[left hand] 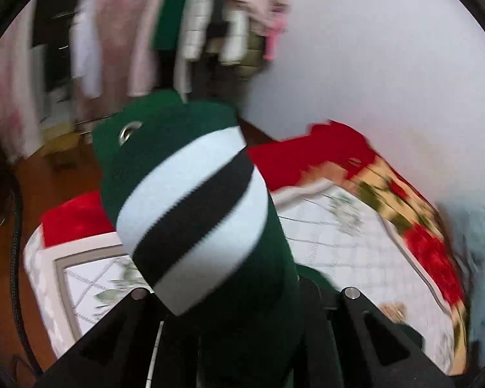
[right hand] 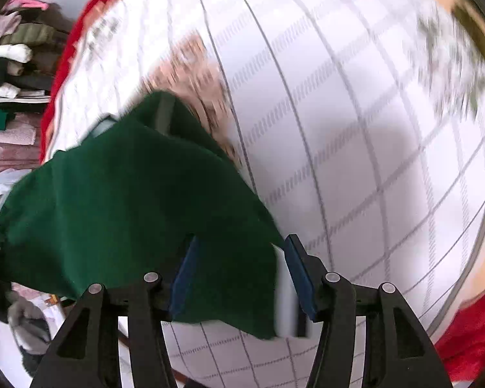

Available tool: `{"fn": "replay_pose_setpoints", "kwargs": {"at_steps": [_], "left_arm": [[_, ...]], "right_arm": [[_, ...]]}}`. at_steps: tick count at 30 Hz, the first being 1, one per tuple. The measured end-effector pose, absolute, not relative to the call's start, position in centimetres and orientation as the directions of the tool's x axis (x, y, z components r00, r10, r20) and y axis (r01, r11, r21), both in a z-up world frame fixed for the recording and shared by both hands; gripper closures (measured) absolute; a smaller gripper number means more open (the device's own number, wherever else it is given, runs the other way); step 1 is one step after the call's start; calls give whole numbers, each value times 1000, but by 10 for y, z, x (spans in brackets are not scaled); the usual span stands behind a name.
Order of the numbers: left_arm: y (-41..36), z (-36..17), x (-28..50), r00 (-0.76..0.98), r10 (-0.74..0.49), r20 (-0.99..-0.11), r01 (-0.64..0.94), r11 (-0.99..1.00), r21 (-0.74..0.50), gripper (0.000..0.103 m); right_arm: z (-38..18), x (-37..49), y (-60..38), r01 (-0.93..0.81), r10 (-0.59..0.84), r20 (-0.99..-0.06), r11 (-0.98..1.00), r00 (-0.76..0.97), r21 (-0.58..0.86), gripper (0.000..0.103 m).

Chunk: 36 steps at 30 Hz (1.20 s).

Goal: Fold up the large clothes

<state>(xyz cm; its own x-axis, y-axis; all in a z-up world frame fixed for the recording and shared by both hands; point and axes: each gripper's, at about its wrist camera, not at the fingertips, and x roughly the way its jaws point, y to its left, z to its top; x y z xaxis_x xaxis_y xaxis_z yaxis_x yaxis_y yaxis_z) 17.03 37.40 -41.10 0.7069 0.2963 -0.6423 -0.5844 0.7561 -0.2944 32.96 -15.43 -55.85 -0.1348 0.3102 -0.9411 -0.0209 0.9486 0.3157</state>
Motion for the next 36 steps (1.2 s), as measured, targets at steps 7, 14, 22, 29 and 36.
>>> {"fn": "replay_pose_setpoints", "kwargs": {"at_steps": [7, 14, 22, 29, 36], "left_arm": [[280, -403, 206, 752, 37, -659, -344, 874, -343, 93], [176, -427, 233, 693, -208, -690, -158, 890, -427, 93], [85, -518, 239, 444, -314, -839, -9, 935, -355, 93], [96, -495, 231, 377, -204, -904, -28, 973, -231, 86], [107, -478, 207, 316, -128, -940, -123, 977, -174, 63]], "right_arm": [[-594, 317, -172, 47, 335, -935, 942, -117, 331, 45], [-604, 319, -182, 83, 401, -907, 916, -129, 393, 45], [-611, 310, -188, 79, 418, -897, 908, -145, 410, 44], [-597, 313, -191, 51, 410, -902, 912, -138, 407, 44], [-554, 302, -220, 79, 412, -910, 910, -45, 408, 38]]}}
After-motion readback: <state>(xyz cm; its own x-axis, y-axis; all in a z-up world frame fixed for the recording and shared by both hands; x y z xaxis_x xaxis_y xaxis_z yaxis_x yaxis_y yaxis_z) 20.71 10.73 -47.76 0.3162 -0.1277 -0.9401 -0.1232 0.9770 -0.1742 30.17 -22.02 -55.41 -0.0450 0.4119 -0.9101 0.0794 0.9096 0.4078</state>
